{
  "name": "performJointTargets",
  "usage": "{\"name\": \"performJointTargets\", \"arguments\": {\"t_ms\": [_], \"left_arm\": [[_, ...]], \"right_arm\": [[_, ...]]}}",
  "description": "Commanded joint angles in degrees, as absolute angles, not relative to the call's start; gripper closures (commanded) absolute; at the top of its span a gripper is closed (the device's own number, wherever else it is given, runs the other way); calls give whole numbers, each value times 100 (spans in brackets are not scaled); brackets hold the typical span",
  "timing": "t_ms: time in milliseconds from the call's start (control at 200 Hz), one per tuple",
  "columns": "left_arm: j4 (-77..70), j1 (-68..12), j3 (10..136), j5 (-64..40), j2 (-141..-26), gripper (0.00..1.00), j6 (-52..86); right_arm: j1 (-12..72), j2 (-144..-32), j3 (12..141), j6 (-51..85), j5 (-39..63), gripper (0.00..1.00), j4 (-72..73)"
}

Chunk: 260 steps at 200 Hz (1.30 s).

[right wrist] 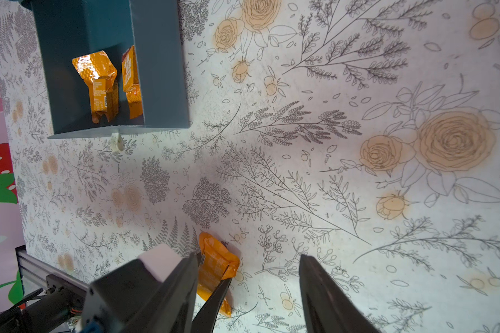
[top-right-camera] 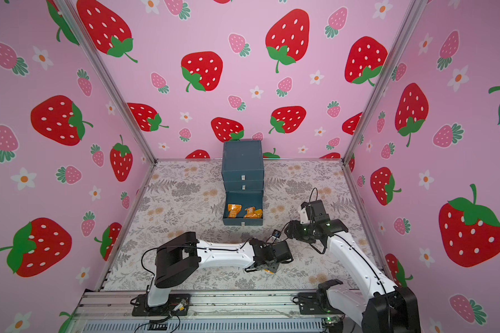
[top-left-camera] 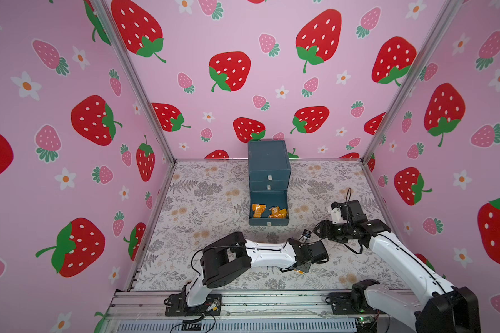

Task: Place the cookies into the drawer by color
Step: Pick up the cookie at the center of the board, then place the cookie in the drawer.

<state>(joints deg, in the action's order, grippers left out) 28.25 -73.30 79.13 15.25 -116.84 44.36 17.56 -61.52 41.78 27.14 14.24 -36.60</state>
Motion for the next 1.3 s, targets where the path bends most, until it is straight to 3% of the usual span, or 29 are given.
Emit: {"name": "performJointTargets", "arguments": {"t_ms": [0,565,800,1096,1296], "left_arm": [[2780,-7263,7781,1380,-11644,72,4313],[3422,-6716,7717,1964,-9793,74,4197],[3498,-6071,7531,1863,-8880,73,4011],[3586,-4899,7340,1448,-8342,72,3785],[3653,-4330,7478,1478,-8740,72,3650]], "right_arm": [[1732,-6073,4157,2646,1516,39,-3639],[1732,-4562,4122,2782,2307,33,-3115],[1737,-4244,4109,3657,3074,23,-2197],[1731,-5547,5172,3788,3072,24,-1924],[1804,-6727,5405,3990,2916,26,-1147]]}}
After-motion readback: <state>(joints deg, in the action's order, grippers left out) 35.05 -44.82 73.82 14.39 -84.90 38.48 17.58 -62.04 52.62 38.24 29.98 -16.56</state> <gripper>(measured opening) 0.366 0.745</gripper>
